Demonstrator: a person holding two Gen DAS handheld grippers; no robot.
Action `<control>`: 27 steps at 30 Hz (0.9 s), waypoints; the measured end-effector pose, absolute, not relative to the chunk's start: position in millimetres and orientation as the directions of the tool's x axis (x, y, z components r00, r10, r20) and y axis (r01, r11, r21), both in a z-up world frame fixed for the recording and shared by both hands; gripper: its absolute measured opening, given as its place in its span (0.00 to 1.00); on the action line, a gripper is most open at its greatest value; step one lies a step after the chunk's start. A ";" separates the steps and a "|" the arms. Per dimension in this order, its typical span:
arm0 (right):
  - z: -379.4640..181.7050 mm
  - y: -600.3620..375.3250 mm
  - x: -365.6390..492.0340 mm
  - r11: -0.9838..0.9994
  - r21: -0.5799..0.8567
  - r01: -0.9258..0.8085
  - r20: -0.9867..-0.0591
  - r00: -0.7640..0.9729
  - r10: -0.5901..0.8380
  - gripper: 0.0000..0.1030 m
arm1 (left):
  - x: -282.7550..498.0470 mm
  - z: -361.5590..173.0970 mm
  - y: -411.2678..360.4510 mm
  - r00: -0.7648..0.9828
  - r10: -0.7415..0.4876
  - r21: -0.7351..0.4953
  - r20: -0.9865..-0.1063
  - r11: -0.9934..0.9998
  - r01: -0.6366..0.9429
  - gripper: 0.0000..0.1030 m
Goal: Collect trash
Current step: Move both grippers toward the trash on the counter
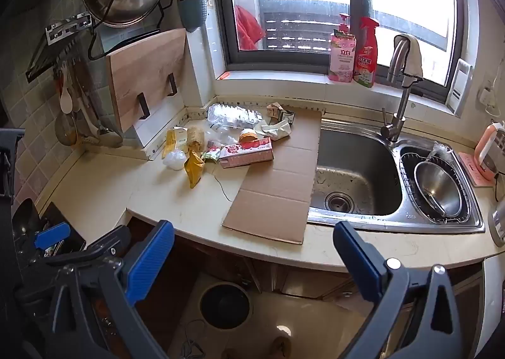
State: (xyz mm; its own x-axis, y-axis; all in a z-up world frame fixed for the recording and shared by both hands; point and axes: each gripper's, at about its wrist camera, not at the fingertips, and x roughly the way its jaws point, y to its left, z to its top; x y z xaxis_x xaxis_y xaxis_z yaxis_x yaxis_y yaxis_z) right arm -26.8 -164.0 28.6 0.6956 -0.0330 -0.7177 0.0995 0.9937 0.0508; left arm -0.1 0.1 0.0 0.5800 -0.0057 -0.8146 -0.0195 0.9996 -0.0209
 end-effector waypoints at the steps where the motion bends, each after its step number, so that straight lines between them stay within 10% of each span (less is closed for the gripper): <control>1: 28.2 -163.9 -26.6 0.994 0.048 0.099 -0.716 0.697 -0.035 0.99 | -0.1 -0.2 0.0 0.578 -0.006 -0.021 -0.816 1.000 -0.018 0.99; 27: 22.6 -159.8 -30.3 0.993 0.062 0.100 -0.721 0.693 -0.024 0.99 | -2.8 -2.3 -0.1 0.583 -0.007 -0.009 -0.813 1.000 0.000 0.96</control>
